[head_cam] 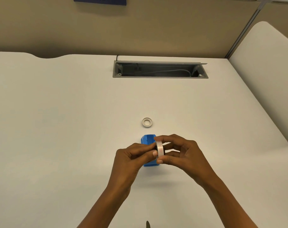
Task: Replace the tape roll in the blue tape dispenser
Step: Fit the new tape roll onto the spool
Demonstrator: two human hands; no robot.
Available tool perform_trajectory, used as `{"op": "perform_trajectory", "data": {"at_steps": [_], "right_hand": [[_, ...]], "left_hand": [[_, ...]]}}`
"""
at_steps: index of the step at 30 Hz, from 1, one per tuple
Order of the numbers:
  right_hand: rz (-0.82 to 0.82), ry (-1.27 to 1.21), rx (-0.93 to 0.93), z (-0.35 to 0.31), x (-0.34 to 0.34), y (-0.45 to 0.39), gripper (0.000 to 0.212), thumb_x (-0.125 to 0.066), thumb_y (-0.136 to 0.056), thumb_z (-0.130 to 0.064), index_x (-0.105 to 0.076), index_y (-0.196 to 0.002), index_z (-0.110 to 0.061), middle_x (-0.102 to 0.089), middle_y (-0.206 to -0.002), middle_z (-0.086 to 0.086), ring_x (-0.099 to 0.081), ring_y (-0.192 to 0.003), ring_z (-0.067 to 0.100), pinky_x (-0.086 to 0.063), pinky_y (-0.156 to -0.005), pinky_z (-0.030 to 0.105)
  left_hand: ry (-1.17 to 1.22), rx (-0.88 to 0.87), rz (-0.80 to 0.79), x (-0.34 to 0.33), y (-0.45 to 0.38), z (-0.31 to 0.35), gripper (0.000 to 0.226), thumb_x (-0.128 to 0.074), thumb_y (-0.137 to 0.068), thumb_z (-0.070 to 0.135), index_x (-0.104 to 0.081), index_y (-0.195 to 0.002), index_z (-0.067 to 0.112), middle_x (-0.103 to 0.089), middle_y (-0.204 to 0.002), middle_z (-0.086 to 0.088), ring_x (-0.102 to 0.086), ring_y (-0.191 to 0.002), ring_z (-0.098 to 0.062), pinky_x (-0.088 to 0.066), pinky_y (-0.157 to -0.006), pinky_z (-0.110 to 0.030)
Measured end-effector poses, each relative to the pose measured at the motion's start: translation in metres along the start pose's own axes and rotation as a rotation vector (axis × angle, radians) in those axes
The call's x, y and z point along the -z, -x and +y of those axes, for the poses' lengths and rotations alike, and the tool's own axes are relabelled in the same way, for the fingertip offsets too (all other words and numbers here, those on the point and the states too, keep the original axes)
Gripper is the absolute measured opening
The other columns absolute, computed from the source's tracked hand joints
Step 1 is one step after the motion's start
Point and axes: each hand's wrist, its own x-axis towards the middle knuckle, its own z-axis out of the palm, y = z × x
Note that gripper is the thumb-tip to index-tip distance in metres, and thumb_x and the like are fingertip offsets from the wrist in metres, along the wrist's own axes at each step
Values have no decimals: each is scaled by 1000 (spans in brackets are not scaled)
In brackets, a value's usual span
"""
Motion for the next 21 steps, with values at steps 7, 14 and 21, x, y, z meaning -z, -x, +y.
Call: {"op": "perform_trajectory", "data": {"at_steps": [7,14,21], "right_hand": [[37,44,-29,7,-4,-1,49,-83,-63,-3,-70,-107,-22,-69,-101,-2,-69,-94,18,-59,-76,29],[111,112,-37,8,-9,-4,62,-89,-56,-20,-60,-108,-36,-72,-99,-5,-71,-89,11,-59,-72,23],[251,41,-35,12,-13,-2,48,-86,-41,-46,-57,-77,-32,-78,-87,0,-74,-84,15,-60,-74,29]], "left_hand": [[0,63,14,0,0,-6,22,-72,-75,17,-75,-96,21,-76,-94,-1,-69,-92,-15,-51,-90,-34],[60,97,24,3,-1,-6,30,-73,-69,28,-73,-98,21,-76,-98,-1,-71,-90,-17,-52,-93,-43],[47,75,19,2,0,-6,39,-73,-63,33,-72,-101,25,-75,-103,2,-70,-92,-10,-52,-91,-35]]}}
